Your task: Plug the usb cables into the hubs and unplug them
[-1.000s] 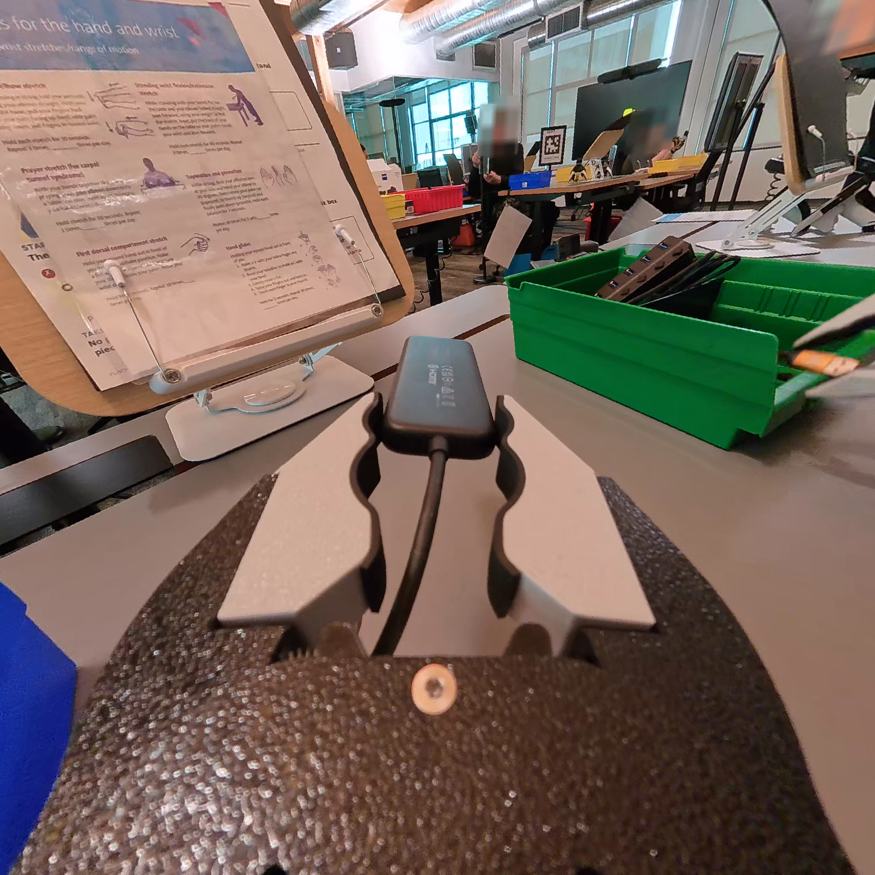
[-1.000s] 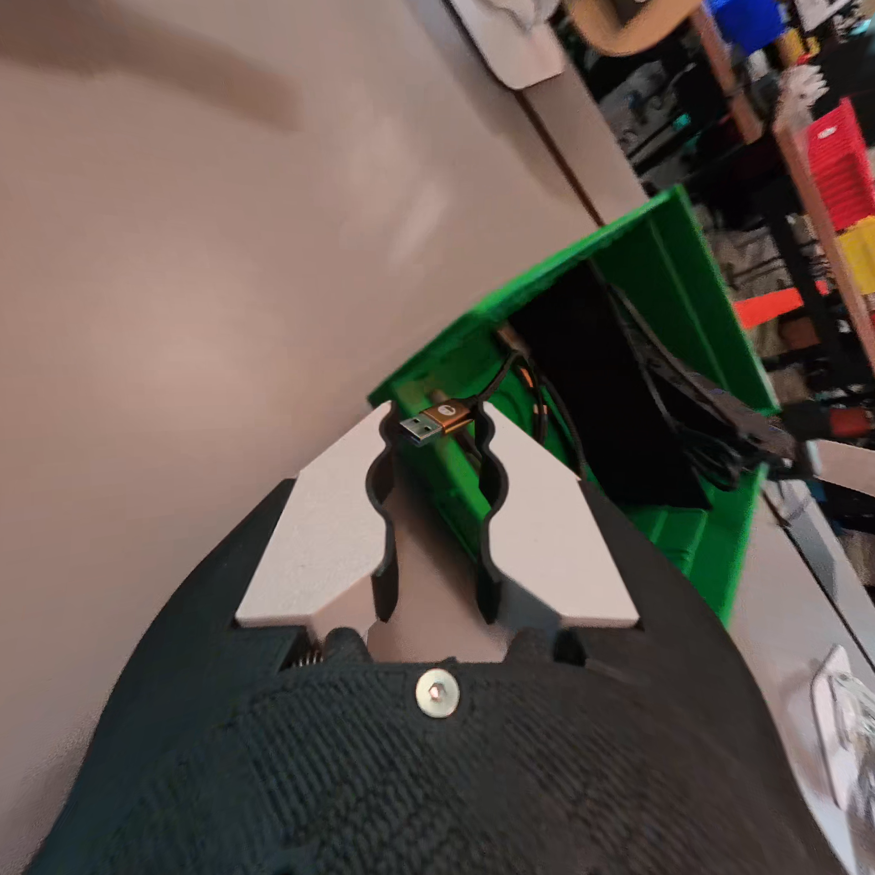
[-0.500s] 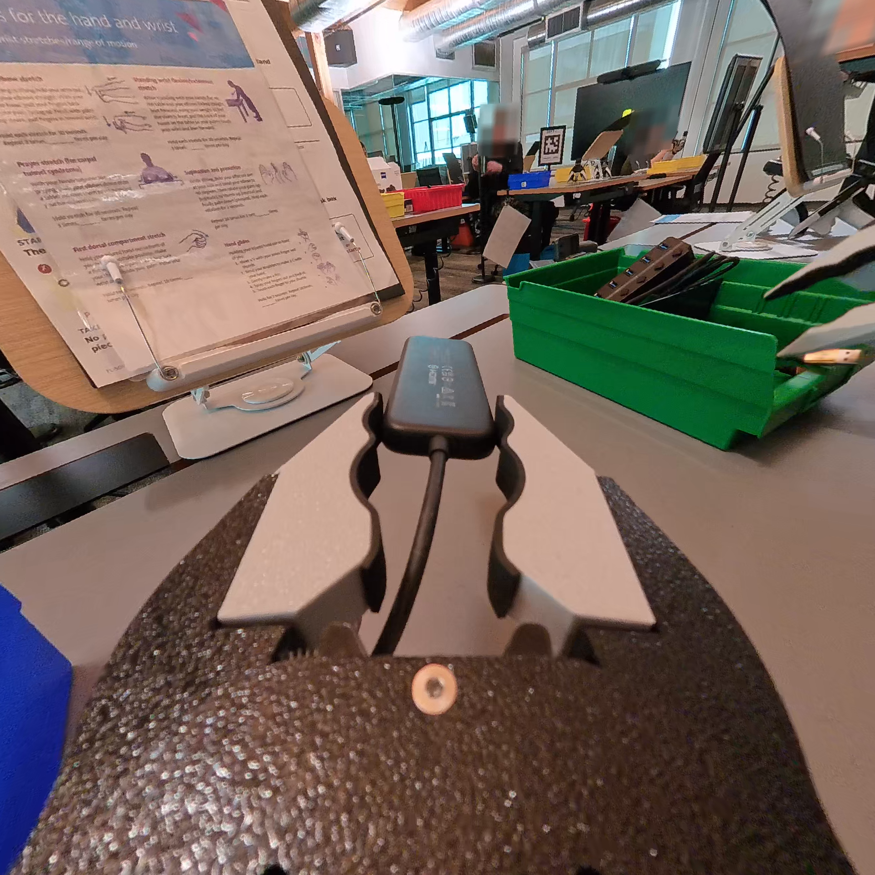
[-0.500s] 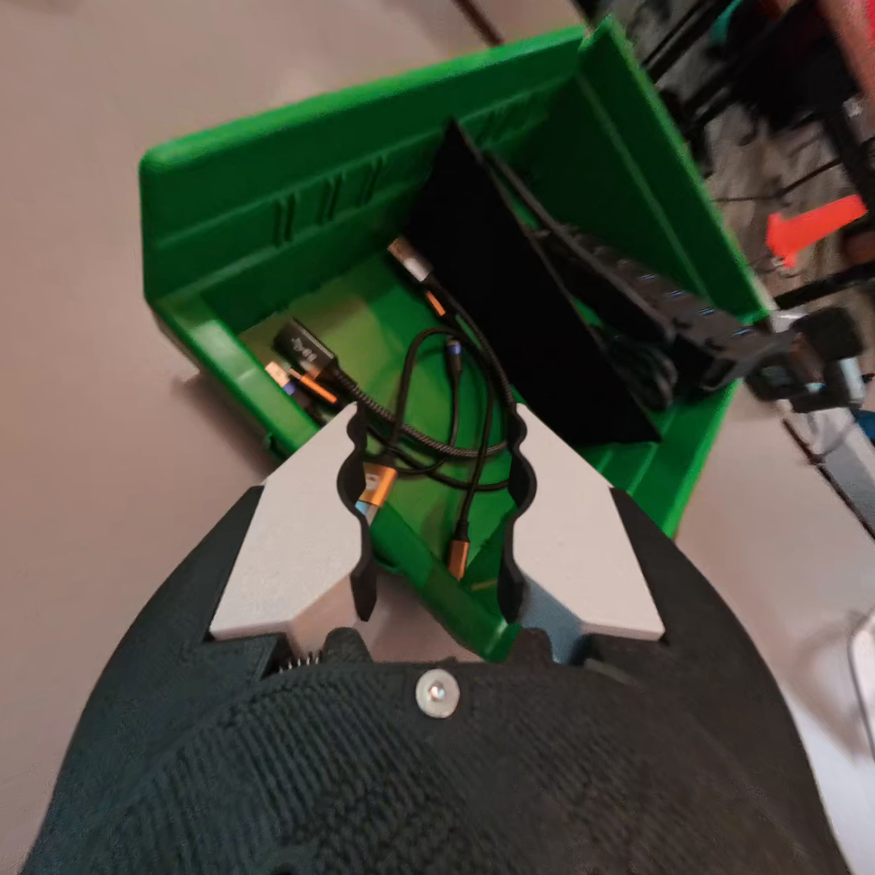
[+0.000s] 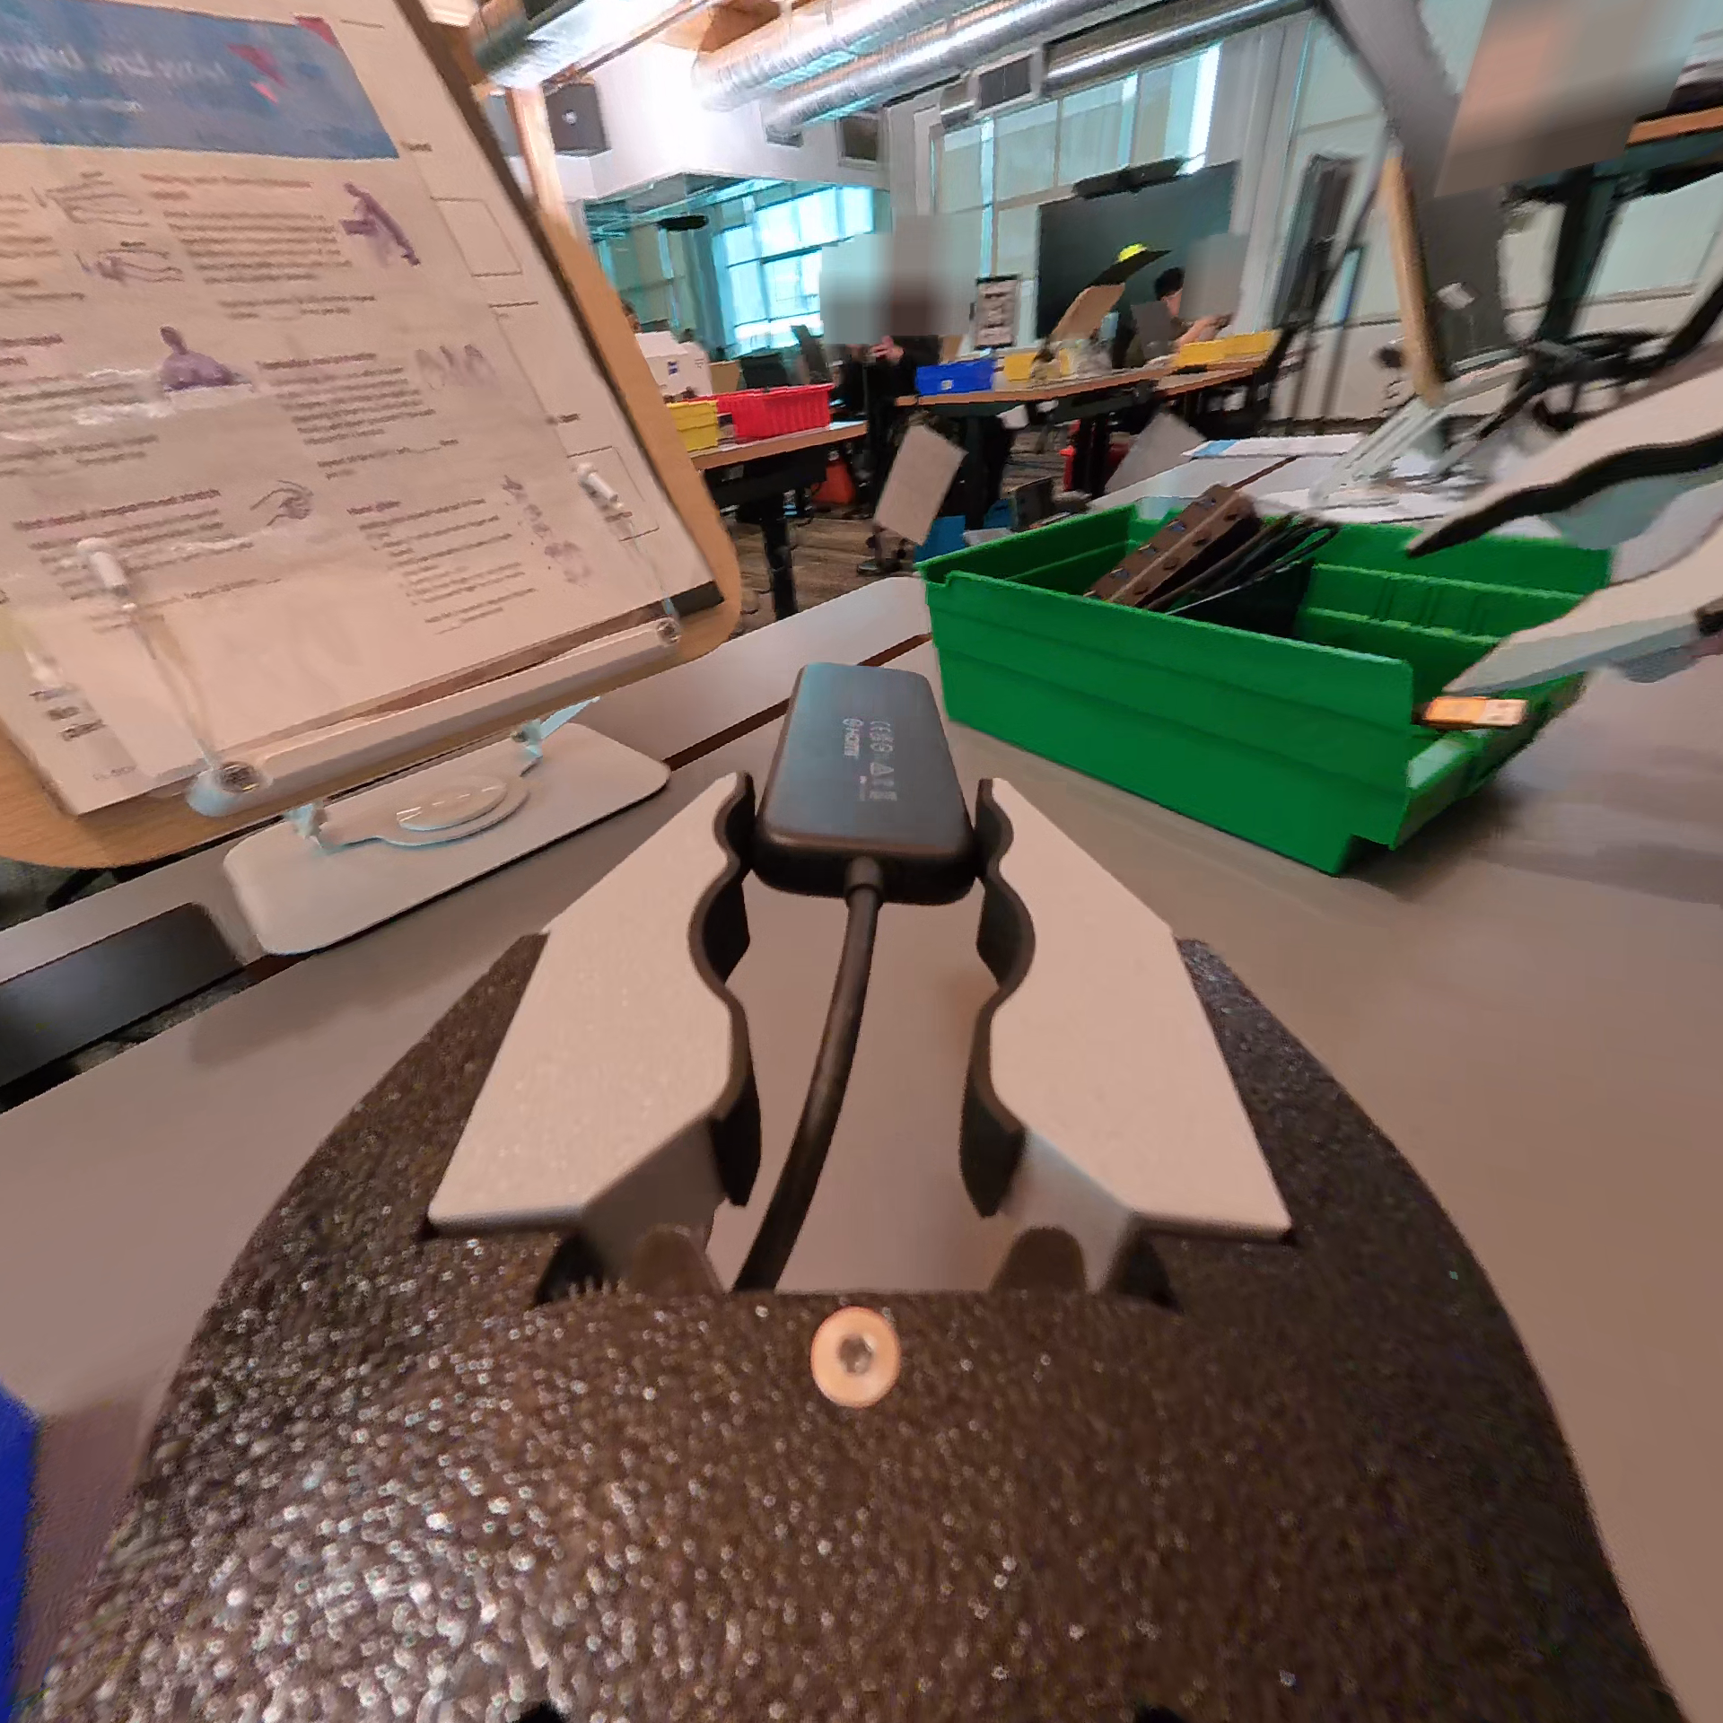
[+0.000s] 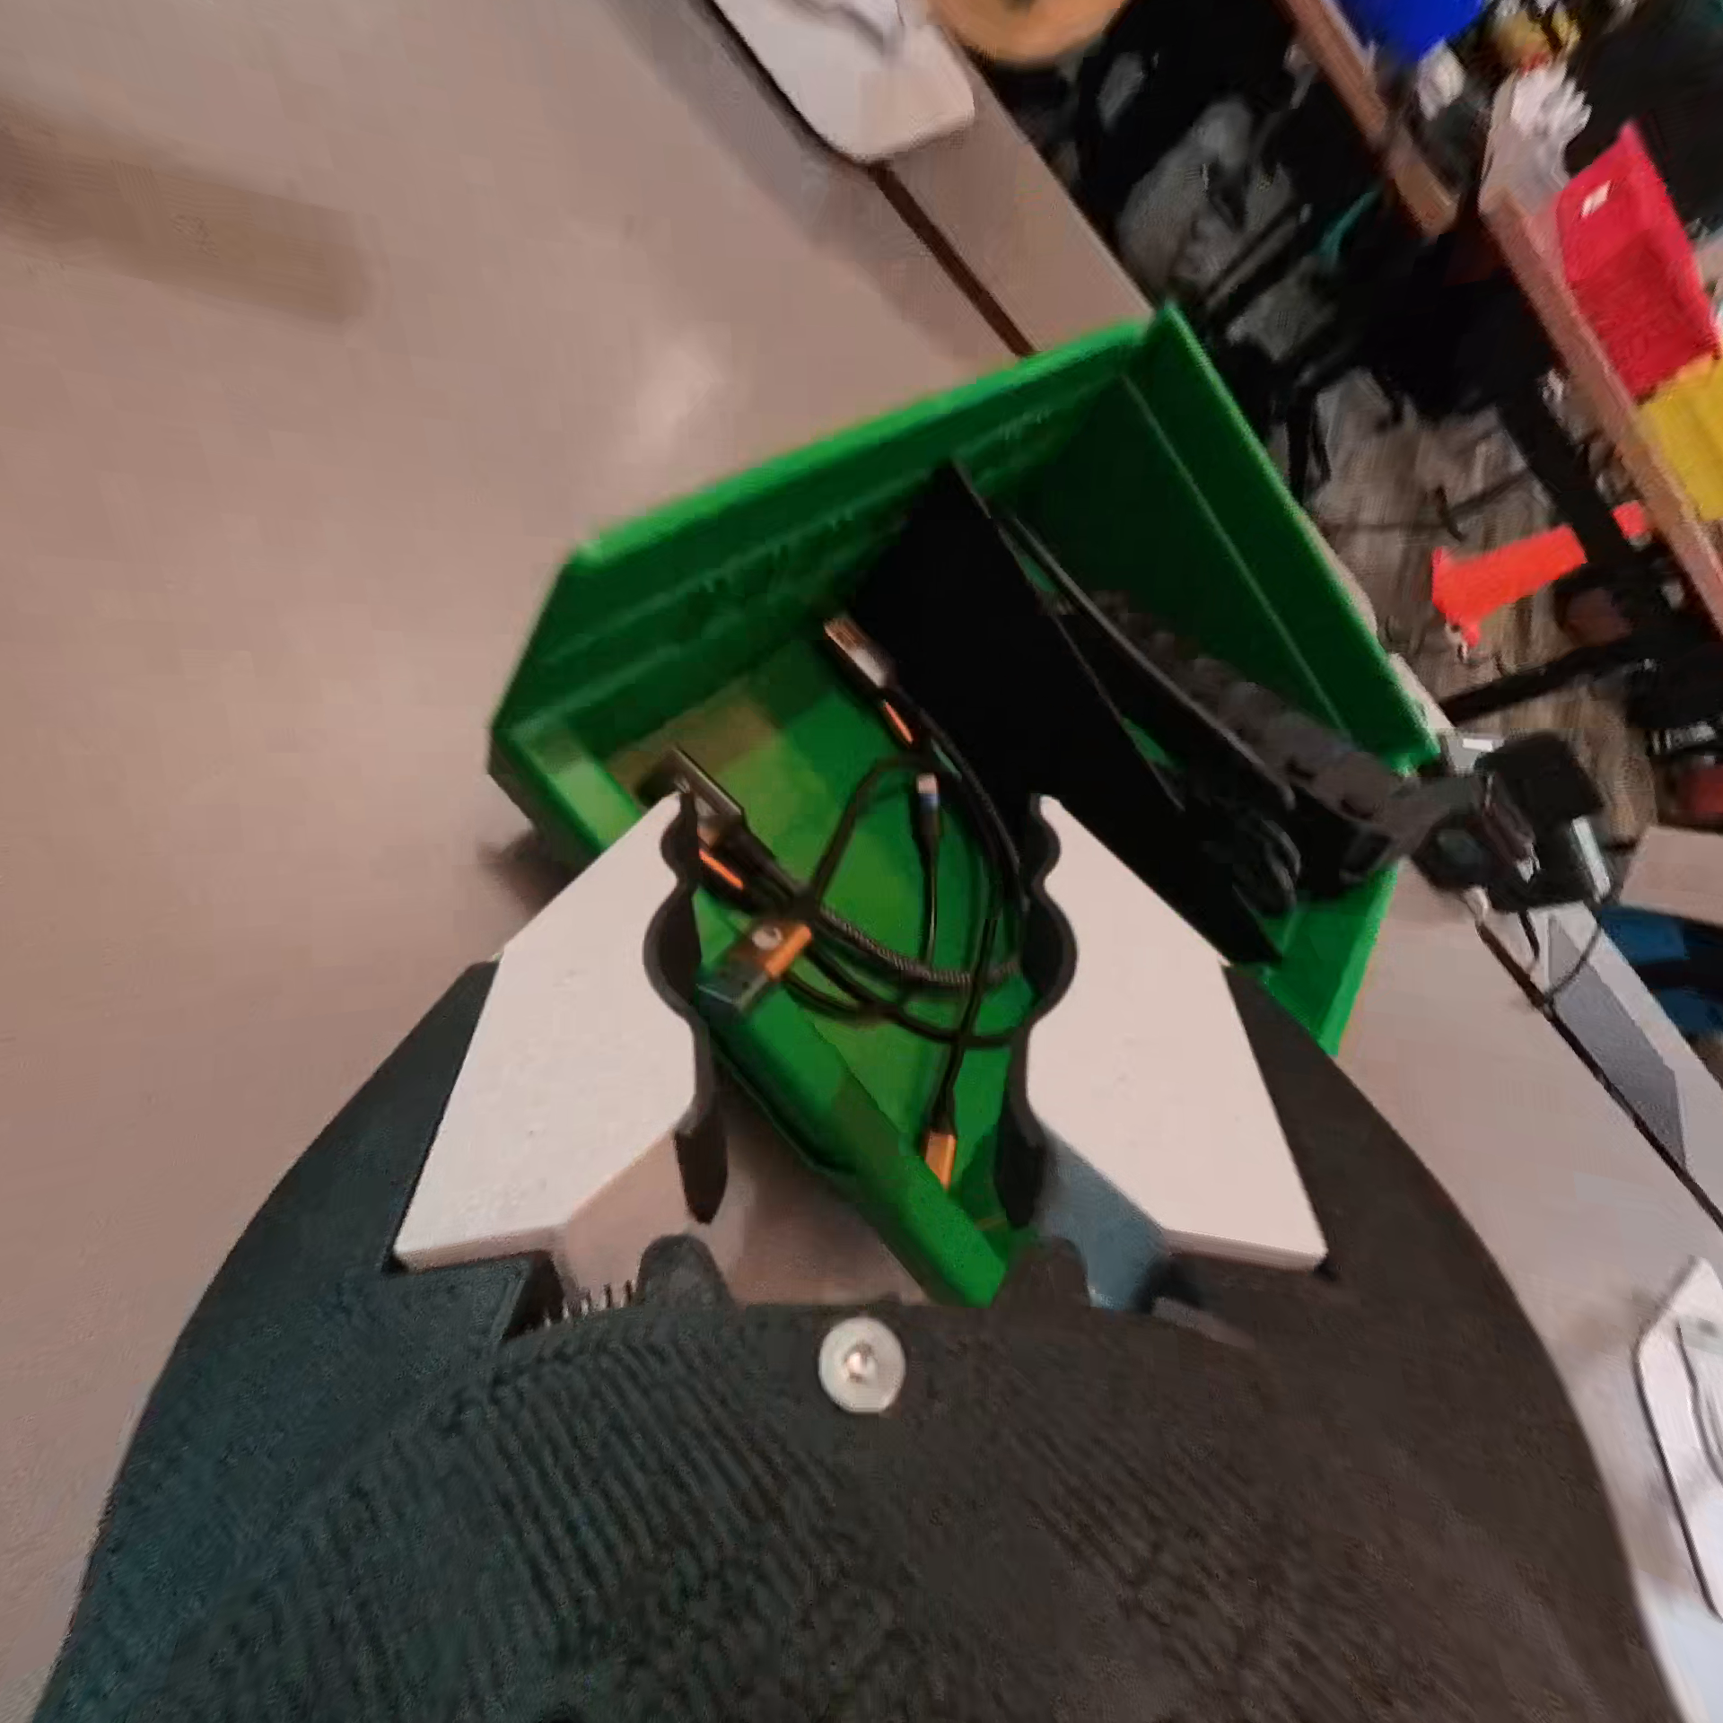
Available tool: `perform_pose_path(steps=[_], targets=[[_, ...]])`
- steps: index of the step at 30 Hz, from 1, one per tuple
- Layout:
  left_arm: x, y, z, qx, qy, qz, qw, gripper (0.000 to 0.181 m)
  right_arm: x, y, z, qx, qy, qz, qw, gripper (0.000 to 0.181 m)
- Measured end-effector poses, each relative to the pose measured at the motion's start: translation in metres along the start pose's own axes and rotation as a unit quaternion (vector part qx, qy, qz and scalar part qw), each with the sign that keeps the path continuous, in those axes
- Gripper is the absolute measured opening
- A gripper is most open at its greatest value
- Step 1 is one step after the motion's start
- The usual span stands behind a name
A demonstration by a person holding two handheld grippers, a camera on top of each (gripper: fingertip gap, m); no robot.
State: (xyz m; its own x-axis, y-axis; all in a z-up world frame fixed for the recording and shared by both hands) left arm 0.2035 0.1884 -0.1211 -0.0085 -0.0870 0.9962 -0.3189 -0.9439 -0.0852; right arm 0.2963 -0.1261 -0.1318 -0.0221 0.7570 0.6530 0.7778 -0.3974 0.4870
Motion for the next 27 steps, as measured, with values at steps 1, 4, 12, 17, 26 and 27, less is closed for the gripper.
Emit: perform_pose_path(steps=[1,4,12,17,26,27], targets=[[0.002,0.004,0.000,-0.025,0.009,-0.009,1.000,0.045,0.016,-0.006,-0.001,0.015,0.045,0.003,0.999,0.069],[0.010,0.025,-0.005,-0.143,0.046,-0.033,0.988,0.045,0.080,-0.045,-0.016,0.146,0.236,0.056,0.959,0.076],[0.016,0.066,-0.029,-0.365,0.081,-0.028,0.927,0.045,0.129,-0.115,0.000,0.377,0.349,0.016,0.858,0.090],[0.017,0.074,-0.034,-0.403,0.094,-0.038,0.909,0.045,0.137,-0.136,-0.003,0.441,0.373,0.012,0.816,0.056],[0.018,0.067,-0.027,-0.350,0.124,-0.059,0.927,0.071,0.144,-0.127,-0.010,0.402,0.409,0.012,0.819,0.051],[0.022,0.063,-0.027,-0.327,0.139,-0.056,0.933,0.085,0.145,-0.120,-0.011,0.381,0.411,0.013,0.828,0.051]])
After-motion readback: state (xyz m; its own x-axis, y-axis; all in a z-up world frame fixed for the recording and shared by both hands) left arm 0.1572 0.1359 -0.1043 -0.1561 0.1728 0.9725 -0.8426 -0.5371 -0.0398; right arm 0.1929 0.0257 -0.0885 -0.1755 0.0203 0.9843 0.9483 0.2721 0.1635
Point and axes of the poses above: each gripper's, where its closed fingertips meet, z out along the fingers, x out of its top, y = z × x across the jaws, the point moved 5 cm from there along -z, back along the fingers, and after that the axes turned 2 degrees about x, right-handed, at the moved point
